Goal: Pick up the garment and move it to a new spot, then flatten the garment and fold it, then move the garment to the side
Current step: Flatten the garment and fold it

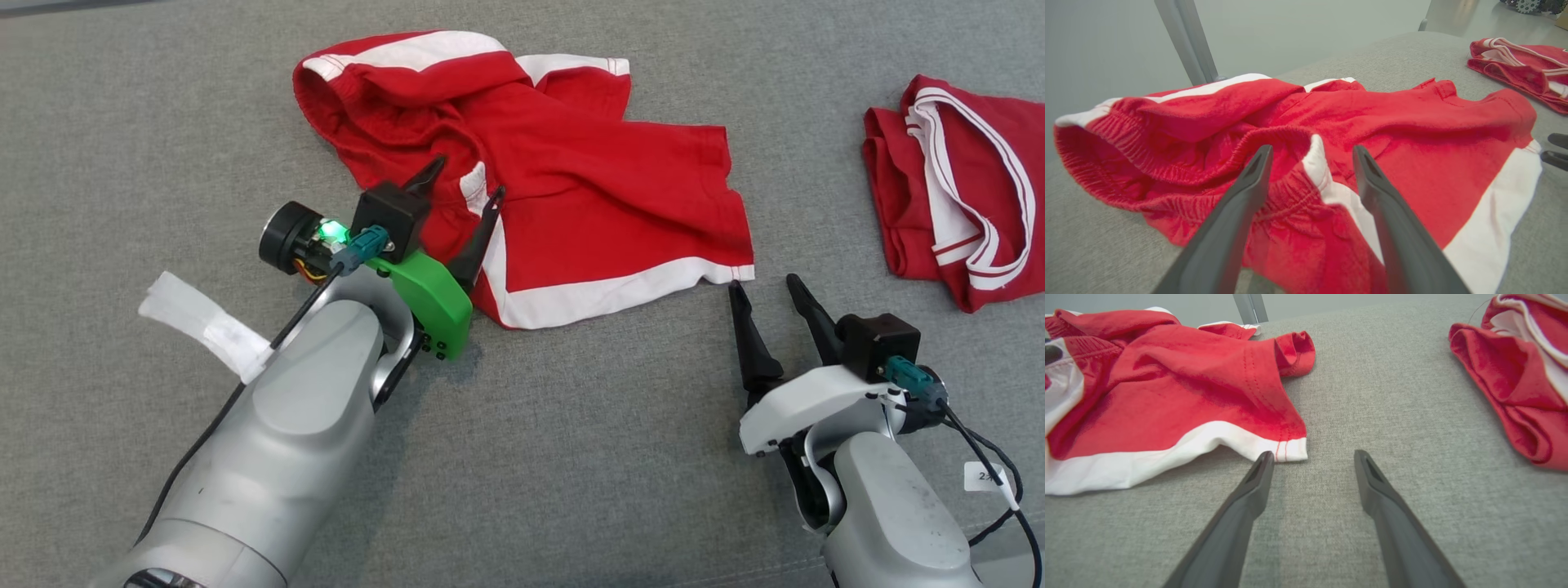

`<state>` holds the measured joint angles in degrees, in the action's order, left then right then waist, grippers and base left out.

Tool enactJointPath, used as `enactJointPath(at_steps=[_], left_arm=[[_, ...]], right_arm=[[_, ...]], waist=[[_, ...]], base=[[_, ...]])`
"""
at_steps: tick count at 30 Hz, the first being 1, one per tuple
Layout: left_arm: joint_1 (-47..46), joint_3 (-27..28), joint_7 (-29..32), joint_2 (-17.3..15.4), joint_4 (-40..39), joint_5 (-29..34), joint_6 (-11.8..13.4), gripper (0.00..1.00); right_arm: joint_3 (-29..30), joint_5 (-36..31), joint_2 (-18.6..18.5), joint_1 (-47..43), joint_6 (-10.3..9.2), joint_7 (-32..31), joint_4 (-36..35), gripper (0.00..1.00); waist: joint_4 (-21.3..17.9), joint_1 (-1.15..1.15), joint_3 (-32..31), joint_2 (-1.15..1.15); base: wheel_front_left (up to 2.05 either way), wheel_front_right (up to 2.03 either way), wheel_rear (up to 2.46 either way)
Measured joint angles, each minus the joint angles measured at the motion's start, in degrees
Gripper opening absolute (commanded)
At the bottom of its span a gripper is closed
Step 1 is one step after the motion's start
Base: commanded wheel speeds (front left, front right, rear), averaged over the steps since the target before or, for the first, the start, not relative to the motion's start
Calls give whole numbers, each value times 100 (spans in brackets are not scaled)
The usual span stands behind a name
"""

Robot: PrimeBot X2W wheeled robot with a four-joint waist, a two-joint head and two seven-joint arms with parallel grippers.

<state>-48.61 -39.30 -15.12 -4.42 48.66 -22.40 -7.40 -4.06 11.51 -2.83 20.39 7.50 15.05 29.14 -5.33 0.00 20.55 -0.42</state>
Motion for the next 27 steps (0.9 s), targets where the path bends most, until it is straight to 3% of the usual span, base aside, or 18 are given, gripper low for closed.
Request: enactJointPath(at_steps=[4, 5, 6, 7, 8, 9, 20, 27], left_arm=[[-201, -309, 0, 1, 263, -313, -1, 100], [-244, -365, 13, 2, 334, -383, -2, 92], [-270, -417, 29, 2, 379, -460, -2, 76], [-298, -493, 43, -1, 433, -538, -1, 47], [-328, -577, 88, 1, 498, -595, -2, 29], [-354, -662, 131, 3, 544, -638, -2, 3], [-513, -1230, 348, -25, 840, -1241, -2, 0], [-542, -1115, 86, -89, 840, -1501, -2, 0]], right_arm=[[-3, 0, 0, -2, 0, 0, -3, 100], [-4, 0, 0, -3, 0, 0, -7, 100], [-5, 0, 0, -4, 0, 0, -12, 100], [-8, 0, -1, -6, 0, 0, -13, 100], [-9, 0, 0, -7, 0, 0, -15, 100], [-9, 0, 0, -8, 0, 0, -18, 100], [45, 0, 0, -17, 0, 0, -27, 100], [94, 13, 0, -34, 0, 0, -62, 100]], waist=[[-16, 0, -19, 0], [-20, 0, -25, 0], [-24, 0, -29, 0], [-26, 0, -32, 0], [-27, 0, -37, 0], [-26, 0, -42, 0], [11, 0, -89, 0], [75, 0, -152, 0]], base=[[0, 0, 0], [0, 0, 0], [0, 0, 0], [0, 0, 0], [0, 0, 0], [0, 0, 0], [0, 0, 0], [0, 0, 0]])
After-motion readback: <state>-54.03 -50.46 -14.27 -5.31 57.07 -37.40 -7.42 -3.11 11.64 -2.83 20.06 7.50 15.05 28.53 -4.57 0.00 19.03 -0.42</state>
